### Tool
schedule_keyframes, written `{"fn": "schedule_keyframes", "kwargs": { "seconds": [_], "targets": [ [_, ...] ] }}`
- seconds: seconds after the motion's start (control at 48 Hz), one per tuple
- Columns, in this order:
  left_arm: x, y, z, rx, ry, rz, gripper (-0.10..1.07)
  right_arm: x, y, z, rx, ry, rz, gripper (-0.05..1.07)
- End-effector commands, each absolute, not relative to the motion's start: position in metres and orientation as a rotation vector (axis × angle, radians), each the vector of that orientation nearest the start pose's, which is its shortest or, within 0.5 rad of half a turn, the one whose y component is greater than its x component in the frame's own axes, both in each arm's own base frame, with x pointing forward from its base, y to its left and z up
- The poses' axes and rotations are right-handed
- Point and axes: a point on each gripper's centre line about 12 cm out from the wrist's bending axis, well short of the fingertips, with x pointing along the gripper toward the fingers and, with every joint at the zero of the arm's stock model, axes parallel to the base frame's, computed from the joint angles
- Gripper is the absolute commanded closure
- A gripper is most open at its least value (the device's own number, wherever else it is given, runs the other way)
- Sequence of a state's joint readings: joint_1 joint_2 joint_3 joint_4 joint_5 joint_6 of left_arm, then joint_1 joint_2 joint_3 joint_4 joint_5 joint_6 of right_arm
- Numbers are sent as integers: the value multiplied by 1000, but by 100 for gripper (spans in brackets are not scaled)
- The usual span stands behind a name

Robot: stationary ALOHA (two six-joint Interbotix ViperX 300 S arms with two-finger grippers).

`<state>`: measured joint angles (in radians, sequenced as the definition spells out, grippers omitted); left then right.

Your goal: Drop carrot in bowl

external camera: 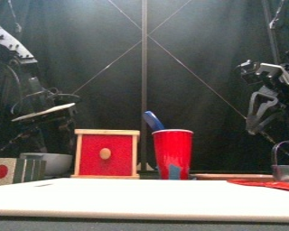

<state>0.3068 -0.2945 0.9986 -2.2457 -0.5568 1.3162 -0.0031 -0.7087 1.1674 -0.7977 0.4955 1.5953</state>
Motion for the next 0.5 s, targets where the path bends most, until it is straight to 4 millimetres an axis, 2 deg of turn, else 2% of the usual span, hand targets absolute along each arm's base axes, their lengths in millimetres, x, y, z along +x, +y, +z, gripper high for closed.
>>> {"fn": "schedule_keyframes", "kwargs": {
  "seconds": [0.0,0.292,0.479],
  "targets": [
    [229,125,162,-759,596,1103,-2,202,-42,191,646,576,-632,40],
    [241,94,193,-530,526,876,-2,218,-40,223,501,466,-523,40],
    [253,58,201,-329,515,657,-2,228,-33,248,374,371,-394,40]
  ]
}}
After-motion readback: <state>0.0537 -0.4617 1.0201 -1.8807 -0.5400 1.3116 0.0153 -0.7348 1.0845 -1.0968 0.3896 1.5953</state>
